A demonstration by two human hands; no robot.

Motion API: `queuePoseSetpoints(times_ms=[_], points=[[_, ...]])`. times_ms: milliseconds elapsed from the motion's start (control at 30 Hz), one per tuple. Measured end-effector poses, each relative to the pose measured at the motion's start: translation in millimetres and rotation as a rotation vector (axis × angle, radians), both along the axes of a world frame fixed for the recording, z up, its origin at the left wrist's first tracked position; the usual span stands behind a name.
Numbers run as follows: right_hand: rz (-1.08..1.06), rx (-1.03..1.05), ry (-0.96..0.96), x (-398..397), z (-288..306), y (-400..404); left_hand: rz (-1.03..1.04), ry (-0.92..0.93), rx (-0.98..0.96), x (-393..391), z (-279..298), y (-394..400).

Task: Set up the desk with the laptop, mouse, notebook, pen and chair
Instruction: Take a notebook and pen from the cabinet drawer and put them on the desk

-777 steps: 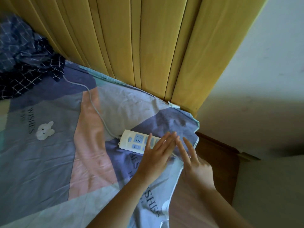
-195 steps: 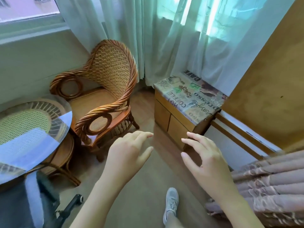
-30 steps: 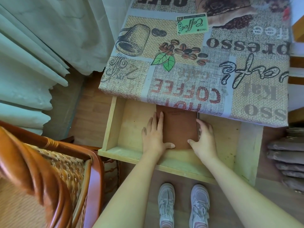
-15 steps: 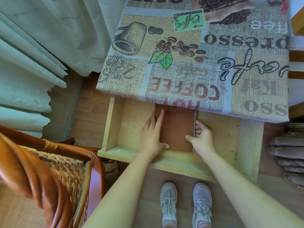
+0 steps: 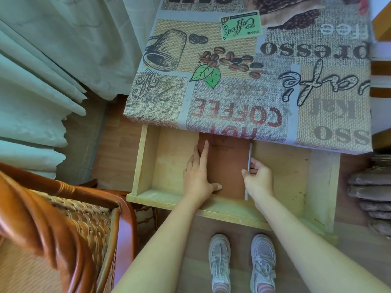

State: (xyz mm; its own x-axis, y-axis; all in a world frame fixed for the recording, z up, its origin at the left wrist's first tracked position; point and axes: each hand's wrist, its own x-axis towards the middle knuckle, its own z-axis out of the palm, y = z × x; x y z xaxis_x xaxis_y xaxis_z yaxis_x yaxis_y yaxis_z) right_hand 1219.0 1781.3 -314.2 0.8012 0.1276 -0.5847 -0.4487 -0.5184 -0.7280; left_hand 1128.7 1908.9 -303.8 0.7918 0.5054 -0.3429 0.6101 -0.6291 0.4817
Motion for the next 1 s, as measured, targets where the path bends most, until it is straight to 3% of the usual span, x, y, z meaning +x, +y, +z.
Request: queuePoseSetpoints(times_ms=[333,533,1000], points=[[-0.07,0.081,0.032,-21.1,2.9,-5.0,0.176,-0.137,-0.151,2.5,4.5,1.5],[-0.06,0.177,-0.011,-15.8,21.5,-4.1,0.104,-0.065,-0.117,4.4,6.4,2.6],[-0.06,0.274,-0.07,-31.7,44.9,-15.3,0.159,-0.188,-0.128,-25.7,34.9,-8.4]])
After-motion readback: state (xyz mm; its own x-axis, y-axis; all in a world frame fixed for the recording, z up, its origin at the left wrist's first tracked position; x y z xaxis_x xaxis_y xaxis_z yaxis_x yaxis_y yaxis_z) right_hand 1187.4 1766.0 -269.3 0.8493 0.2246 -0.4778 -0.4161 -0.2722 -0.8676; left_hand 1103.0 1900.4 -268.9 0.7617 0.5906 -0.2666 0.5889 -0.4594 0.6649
